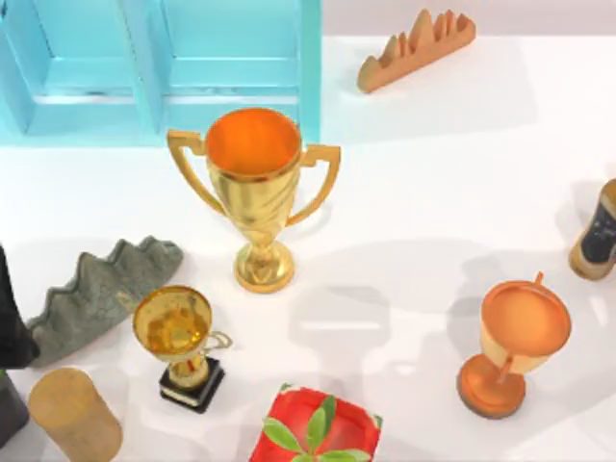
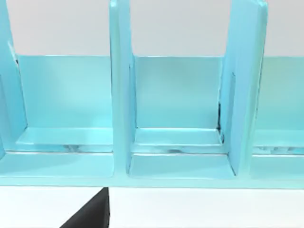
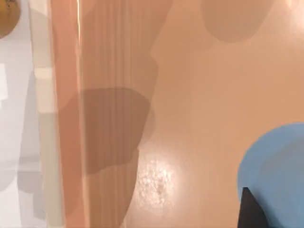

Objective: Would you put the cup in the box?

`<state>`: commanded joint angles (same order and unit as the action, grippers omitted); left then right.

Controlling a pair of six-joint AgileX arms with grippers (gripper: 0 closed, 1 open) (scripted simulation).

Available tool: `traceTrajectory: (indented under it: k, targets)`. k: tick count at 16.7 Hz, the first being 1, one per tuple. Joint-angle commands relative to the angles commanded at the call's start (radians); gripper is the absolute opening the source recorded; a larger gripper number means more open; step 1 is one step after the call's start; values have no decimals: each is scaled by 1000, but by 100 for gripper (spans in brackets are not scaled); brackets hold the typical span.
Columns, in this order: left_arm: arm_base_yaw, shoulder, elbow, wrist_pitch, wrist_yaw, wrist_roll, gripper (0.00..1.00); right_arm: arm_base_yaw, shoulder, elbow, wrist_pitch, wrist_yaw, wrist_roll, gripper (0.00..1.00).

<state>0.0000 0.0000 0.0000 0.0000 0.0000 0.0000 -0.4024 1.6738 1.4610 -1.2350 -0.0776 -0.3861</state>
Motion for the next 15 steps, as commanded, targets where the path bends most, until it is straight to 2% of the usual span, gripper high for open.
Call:
traceTrajectory:
  k: [6,11,15]
  targets:
    - [0,0,0,0,0,0,100,-13,39,-161,205,-1,-7,0]
    - [0,0,0,0,0,0,100,-14,45,-182,229,-2,-9,0]
    - [0,0,0,0,0,0,100,-14,45,-182,229,-2,-9,30]
